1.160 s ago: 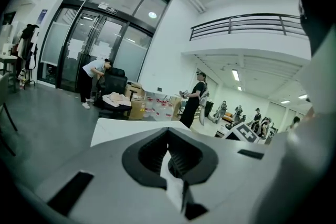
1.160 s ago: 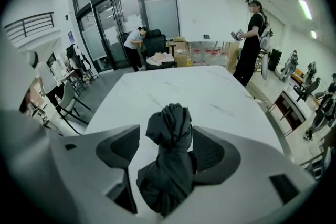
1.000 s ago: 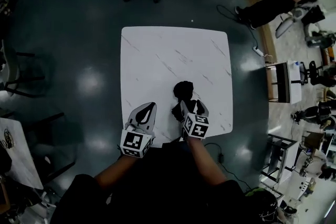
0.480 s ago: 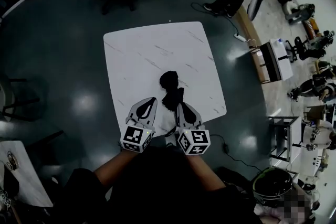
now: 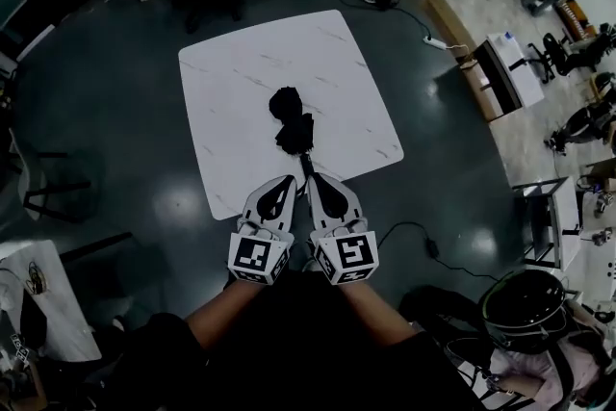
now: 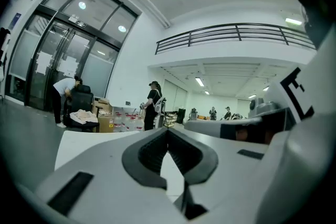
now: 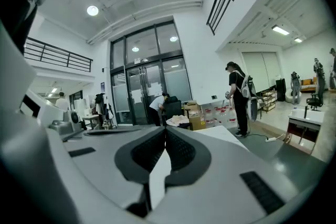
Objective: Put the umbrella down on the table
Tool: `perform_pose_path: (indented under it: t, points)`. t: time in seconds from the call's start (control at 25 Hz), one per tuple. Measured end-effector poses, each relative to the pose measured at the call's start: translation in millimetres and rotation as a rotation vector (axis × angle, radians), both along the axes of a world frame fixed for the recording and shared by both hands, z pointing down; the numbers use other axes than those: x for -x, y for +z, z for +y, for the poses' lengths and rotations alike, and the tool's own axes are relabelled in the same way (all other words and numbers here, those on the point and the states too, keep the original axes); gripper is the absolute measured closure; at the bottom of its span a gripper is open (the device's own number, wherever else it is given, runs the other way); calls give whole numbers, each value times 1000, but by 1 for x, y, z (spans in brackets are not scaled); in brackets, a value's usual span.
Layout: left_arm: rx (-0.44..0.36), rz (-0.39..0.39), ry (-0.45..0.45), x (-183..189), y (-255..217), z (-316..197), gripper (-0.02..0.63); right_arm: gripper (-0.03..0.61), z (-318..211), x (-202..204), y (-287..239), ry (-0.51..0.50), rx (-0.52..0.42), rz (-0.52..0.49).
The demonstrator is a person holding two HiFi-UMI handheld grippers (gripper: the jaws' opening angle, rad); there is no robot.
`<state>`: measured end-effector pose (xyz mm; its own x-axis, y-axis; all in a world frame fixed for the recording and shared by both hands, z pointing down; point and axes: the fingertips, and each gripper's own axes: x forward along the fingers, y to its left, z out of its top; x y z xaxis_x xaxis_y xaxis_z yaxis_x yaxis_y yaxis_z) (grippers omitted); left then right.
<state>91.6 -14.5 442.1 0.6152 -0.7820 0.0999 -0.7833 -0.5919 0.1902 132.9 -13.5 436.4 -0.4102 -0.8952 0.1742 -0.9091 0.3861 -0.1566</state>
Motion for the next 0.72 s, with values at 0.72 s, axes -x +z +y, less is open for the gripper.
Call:
perform_pose_path:
  t: [0.72]
  points:
    - [-62, -40, -142, -8, -23, 178, 606, 561, 170, -5, -13, -107, -76, 46]
